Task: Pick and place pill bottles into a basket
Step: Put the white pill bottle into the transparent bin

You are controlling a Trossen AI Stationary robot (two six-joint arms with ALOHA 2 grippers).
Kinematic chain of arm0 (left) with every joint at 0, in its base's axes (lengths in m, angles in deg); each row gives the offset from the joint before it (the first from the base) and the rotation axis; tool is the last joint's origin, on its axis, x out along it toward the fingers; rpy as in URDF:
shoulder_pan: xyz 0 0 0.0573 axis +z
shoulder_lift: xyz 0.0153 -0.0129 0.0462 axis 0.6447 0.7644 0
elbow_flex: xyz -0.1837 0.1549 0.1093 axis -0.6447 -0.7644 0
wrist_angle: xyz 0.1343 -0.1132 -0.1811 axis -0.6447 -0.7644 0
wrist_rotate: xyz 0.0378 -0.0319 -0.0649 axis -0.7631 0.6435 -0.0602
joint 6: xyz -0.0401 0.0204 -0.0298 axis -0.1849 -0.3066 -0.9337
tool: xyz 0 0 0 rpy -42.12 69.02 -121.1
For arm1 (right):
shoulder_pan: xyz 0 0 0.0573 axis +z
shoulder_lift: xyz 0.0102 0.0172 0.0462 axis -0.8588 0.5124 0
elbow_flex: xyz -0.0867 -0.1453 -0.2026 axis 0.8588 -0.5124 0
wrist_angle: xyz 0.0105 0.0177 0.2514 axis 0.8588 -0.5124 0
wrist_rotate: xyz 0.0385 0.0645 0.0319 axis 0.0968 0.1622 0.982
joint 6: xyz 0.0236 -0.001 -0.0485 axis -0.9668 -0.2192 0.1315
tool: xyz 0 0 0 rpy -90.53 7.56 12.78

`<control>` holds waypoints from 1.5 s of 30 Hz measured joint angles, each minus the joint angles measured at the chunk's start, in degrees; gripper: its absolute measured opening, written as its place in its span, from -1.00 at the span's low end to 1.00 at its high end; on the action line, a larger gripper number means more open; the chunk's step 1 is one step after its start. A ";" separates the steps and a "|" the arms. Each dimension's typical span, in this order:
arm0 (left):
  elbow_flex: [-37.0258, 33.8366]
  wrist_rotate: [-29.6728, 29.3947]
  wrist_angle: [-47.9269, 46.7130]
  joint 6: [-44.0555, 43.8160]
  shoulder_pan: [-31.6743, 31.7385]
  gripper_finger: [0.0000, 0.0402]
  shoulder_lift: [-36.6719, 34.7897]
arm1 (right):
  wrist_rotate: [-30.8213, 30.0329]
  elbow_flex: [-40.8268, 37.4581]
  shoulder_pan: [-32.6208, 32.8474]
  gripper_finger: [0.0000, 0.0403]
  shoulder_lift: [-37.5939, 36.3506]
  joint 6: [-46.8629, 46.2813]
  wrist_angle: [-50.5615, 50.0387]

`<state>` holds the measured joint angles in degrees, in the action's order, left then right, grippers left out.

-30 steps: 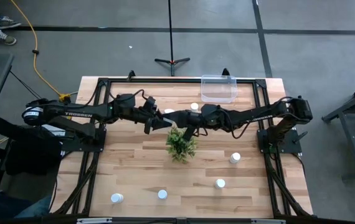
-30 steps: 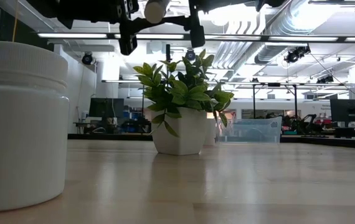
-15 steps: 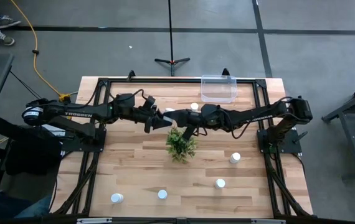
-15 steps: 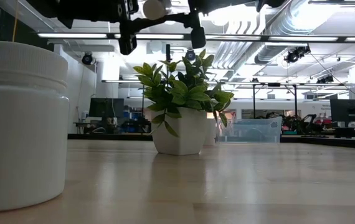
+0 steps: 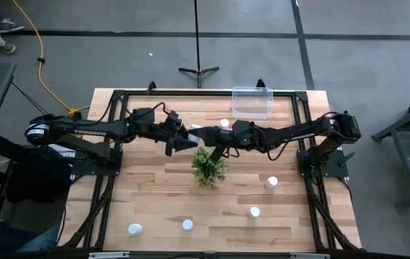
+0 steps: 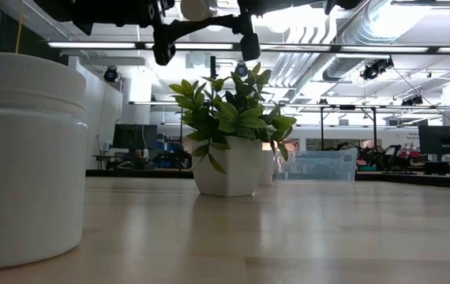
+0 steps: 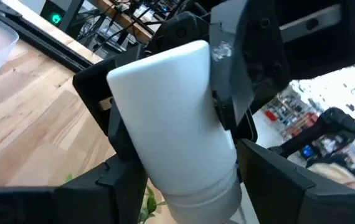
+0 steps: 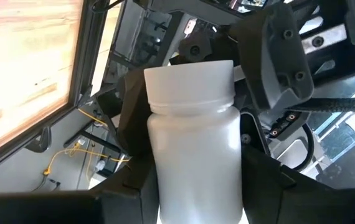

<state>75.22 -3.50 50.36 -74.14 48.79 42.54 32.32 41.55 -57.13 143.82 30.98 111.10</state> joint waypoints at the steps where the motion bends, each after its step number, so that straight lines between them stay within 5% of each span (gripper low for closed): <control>1: 0.00 0.02 0.02 1.01 0.00 0.36 -0.14 | -0.02 0.01 0.01 -0.22 0.00 0.02 0.15; 15: 0.16 -8.62 -14.74 15.80 0.04 0.31 -14.17 | -2.03 -0.17 0.07 -0.22 0.24 -1.90 -0.70; 19: 0.09 -9.46 -19.13 22.52 0.02 0.00 -18.30 | -2.44 -0.15 0.14 -0.22 0.07 -6.02 0.20; 25: 0.09 -7.36 -25.97 28.70 0.00 -0.82 -22.92 | -5.16 -0.13 1.49 -0.22 0.07 -12.46 1.90; 27: -0.09 -6.21 -27.89 29.53 0.00 -0.89 -23.89 | -6.34 -0.13 1.92 -0.22 0.07 -15.34 2.20; 32: -4.59 -7.86 -25.36 32.97 -0.02 -0.72 -26.50 | -13.40 -0.04 2.78 -0.22 -0.14 -22.57 8.44; 36: -12.50 -8.89 -17.37 34.43 -0.02 -0.89 -30.25 | -16.50 -0.02 3.87 -0.22 -1.96 -27.64 11.08; 45: -31.69 -12.99 -1.93 28.67 -0.02 -0.89 -42.55 | -23.21 0.07 6.34 -0.22 -3.15 -39.47 9.83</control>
<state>43.53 -16.48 48.43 -45.47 48.77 0.00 9.11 41.61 -50.79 140.67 -8.50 120.93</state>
